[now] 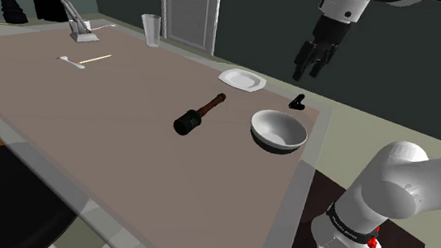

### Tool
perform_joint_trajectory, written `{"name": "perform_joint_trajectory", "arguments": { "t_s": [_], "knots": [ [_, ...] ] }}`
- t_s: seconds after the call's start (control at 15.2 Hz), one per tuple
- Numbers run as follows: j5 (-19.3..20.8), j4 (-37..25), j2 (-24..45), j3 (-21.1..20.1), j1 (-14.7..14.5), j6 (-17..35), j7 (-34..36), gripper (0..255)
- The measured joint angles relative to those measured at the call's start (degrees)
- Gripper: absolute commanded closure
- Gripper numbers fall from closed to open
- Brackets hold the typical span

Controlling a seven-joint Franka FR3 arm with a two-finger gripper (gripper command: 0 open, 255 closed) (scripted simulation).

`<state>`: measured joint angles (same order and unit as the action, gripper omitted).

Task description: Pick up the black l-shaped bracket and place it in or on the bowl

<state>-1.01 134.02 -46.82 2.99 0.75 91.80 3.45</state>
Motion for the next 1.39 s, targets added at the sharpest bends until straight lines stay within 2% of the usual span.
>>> {"name": "perform_joint_trajectory", "arguments": {
  "t_s": [0.2,0.59,0.99,1.39],
  "knots": [
    [0.9,1.0,0.6,0.7,0.7,1.6,-0.3,0],
    [4.9,5.2,4.5,3.9,4.1,9.8,-1.1,0],
    [9.1,9.4,10.0,8.0,7.9,20.1,-1.9,0],
    [12.4,9.9,18.2,11.7,11.2,29.6,-1.9,0]
  ]
}}
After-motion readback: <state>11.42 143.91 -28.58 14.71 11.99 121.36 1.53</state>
